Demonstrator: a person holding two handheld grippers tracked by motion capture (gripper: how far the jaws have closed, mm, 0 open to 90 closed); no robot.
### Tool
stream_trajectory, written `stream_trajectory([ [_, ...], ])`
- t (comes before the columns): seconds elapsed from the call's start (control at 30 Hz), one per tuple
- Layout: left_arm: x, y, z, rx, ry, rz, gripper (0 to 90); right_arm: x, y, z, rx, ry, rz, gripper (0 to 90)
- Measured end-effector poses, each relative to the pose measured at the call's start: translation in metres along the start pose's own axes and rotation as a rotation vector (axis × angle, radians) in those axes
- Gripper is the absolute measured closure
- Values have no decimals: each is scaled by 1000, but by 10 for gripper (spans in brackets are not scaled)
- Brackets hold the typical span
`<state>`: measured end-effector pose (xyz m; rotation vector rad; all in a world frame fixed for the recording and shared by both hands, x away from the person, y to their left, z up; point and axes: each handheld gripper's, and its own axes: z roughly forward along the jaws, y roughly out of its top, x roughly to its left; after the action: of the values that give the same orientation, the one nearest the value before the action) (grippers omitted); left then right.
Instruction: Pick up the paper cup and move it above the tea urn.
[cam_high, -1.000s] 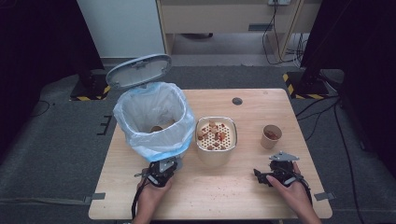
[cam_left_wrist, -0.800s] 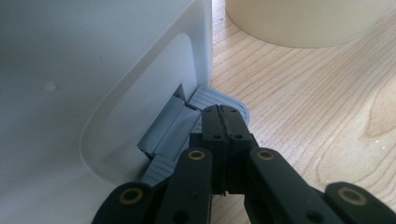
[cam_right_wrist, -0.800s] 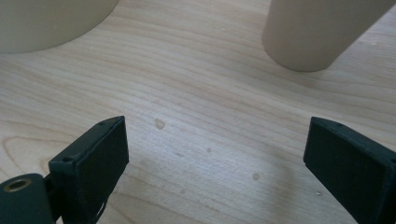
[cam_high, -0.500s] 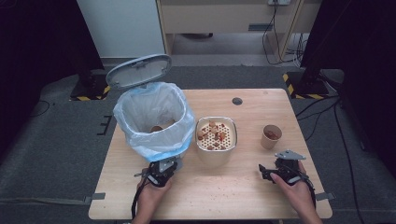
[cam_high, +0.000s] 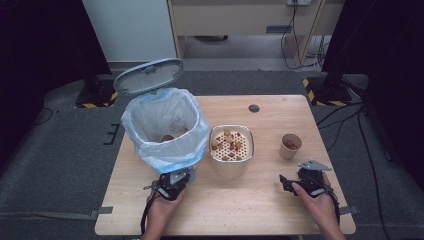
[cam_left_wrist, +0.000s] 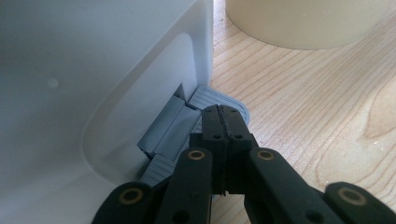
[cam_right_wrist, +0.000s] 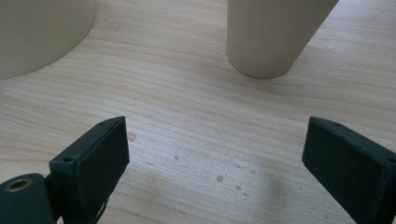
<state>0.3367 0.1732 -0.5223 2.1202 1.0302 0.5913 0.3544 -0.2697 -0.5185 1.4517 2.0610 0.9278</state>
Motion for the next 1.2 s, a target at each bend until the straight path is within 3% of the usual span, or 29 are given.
stream_trajectory([
  [0.17,0,0,0,3,1,3,890,-1,1,0,-11,-6,14,83],
  [0.43,-1,1,0,4,3,4,890,-7,4,2,-35,5,88,107],
  [0.57,-1,1,0,3,3,5,890,-10,7,1,-39,-5,98,102],
  [1.0,-1,1,0,2,3,5,890,-25,47,12,-51,-21,87,61],
  [1.07,-1,1,0,0,3,6,889,-27,51,15,-53,-18,91,63],
  [1.1,-1,1,0,0,2,3,890,-28,54,20,-54,2,125,63],
  [1.2,-1,0,0,-2,4,5,890,-30,58,29,-57,-9,128,68],
])
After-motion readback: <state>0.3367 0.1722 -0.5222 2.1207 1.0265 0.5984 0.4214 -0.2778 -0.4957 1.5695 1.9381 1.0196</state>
